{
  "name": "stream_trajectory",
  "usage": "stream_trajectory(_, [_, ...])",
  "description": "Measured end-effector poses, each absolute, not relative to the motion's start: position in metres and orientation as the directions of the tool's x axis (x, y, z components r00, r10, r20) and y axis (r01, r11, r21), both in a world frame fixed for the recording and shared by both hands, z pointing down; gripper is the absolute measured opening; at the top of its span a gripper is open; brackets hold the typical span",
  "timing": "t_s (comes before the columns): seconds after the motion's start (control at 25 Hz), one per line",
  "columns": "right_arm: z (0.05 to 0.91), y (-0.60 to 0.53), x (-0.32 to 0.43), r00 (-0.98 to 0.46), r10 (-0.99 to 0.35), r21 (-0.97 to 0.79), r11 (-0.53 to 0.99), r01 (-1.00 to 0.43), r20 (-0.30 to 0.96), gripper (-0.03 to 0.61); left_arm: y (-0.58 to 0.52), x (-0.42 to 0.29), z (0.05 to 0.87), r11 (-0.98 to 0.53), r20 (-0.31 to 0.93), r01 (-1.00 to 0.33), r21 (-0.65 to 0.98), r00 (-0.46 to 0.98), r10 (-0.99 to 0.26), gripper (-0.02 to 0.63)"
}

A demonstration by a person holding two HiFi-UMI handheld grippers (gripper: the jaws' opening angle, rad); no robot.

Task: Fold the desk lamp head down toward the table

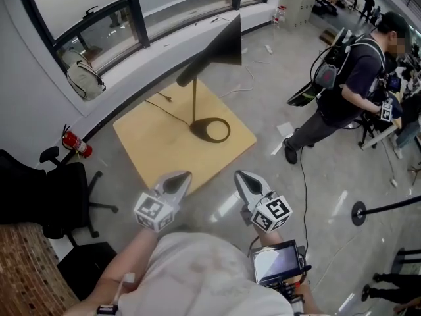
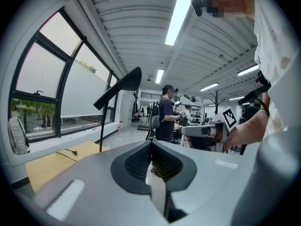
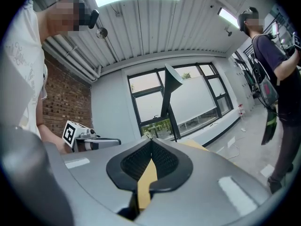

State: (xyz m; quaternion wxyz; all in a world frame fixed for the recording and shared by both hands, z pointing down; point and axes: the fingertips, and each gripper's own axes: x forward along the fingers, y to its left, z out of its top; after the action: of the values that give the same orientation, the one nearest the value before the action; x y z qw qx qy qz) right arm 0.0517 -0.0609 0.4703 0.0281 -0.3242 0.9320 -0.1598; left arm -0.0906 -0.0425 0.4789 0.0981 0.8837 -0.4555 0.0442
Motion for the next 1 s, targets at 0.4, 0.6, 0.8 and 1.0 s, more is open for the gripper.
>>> stream_trajectory(0.4, [0.459, -0.115, 0.027, -0.76, -0.646, -0.251, 0.727, -0.639, 0.064, 0.013, -0.101, -0.122, 0.469, -0.594, 0.117, -0.791, 0.15, 0.61, -0.783, 0.002])
stream_trajectory(0.6, [0.437, -0.152, 0.014, -0.772, -0.634, -0.22, 0.747, -0.627, 0.05, 0.012, -0.136, -0.128, 0.464, -0.587, 0.101, -0.796, 0.147, 0.603, -0.792, 0.002])
stream_trajectory(0.8, [0.424, -0.172, -0.002, -0.769, -0.639, -0.207, 0.749, -0.63, 0.029, 0.012, -0.158, -0.141, 0.463, -0.6, 0.102, -0.788, 0.14, 0.614, -0.783, 0.002])
stream_trajectory(1.0, [0.414, -0.184, -0.008, -0.77, -0.638, -0.188, 0.752, -0.631, 0.03, 0.012, -0.18, -0.15, 0.455, -0.606, 0.085, -0.785, 0.128, 0.617, -0.782, 0.002])
